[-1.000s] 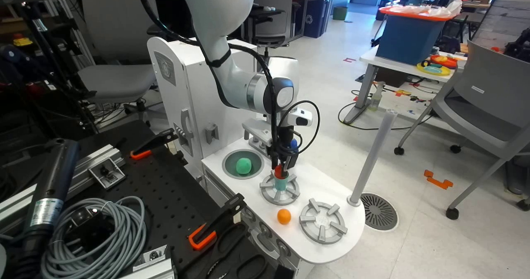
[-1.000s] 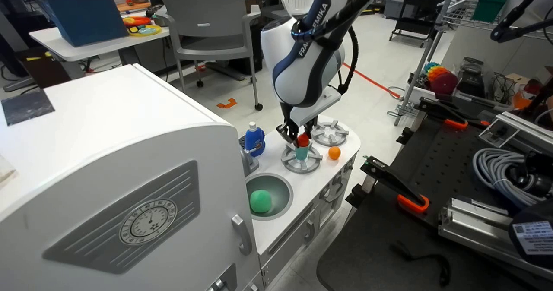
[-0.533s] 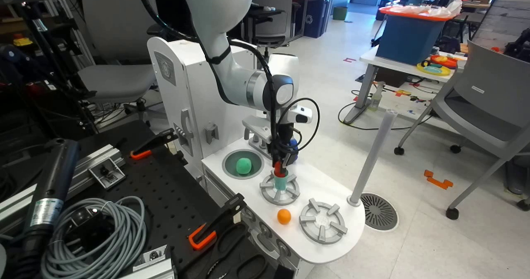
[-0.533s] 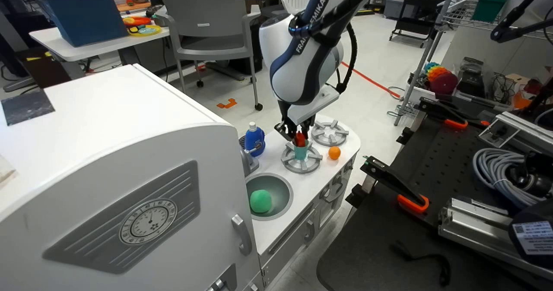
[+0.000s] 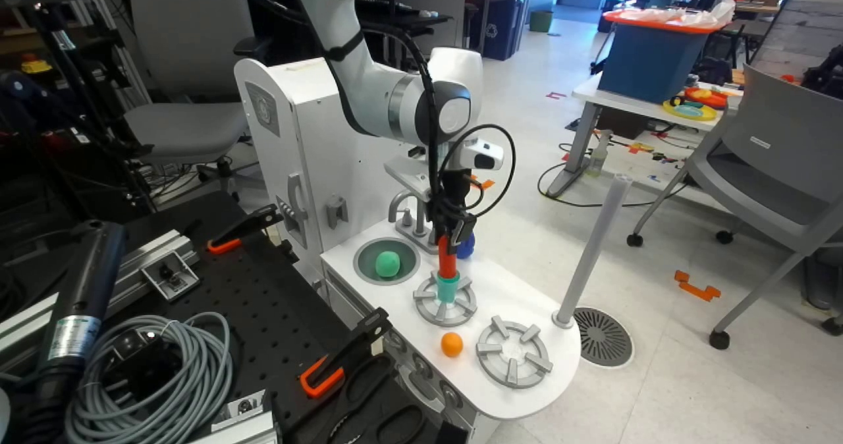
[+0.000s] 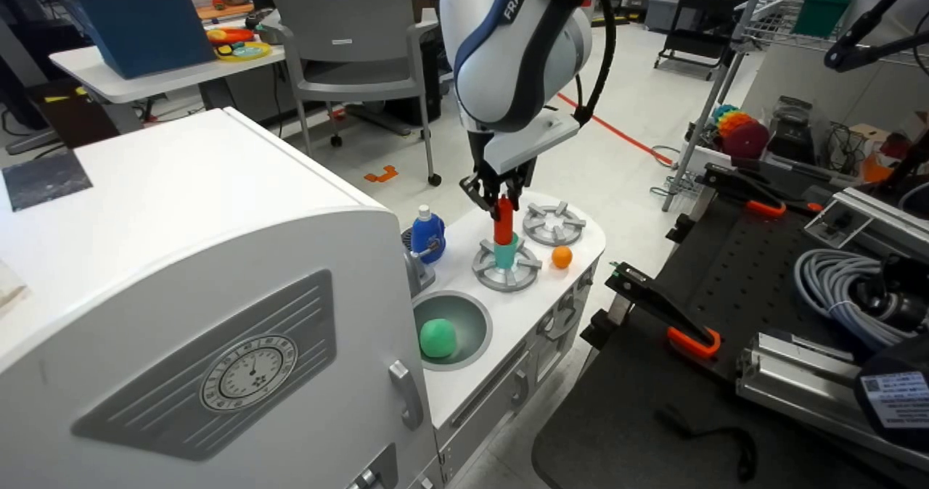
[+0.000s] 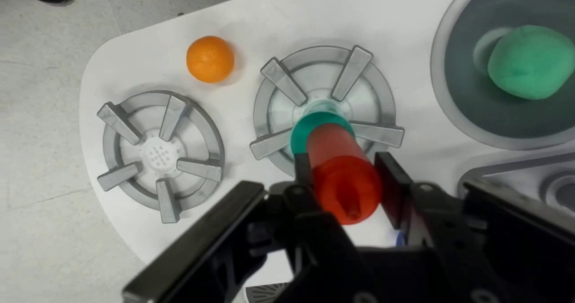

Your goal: Remove the red bottle from the cup and put it on the counter

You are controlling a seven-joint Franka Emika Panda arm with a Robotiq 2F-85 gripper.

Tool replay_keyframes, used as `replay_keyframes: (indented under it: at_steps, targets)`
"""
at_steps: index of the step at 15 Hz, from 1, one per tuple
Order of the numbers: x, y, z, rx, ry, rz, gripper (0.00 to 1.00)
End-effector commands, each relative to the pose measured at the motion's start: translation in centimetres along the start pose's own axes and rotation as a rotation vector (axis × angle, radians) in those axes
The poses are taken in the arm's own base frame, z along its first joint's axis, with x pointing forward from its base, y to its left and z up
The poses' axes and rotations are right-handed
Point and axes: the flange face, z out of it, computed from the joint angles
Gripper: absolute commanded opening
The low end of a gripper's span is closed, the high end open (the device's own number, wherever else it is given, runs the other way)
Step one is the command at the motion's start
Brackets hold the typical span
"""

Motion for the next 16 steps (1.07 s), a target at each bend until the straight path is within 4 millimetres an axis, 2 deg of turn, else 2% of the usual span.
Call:
replay_keyframes:
  at_steps: [1, 5, 9, 13, 16]
  targets:
    - [-0.3, 2.3, -3.2, 0.047, -0.002, 0.054, 0.14]
    - [1.6, 5.3, -5.6, 0.106, 0.018, 0.146, 0.14]
    - [4.4, 8.6, -6.2, 0.17, 0.026, 0.243, 0.14]
    - [6.1, 10.0, -4.5, 0.2, -0.014, 0.306, 0.14]
    - [7.3, 10.2, -1.7, 0.192, -0.056, 0.358, 0.14]
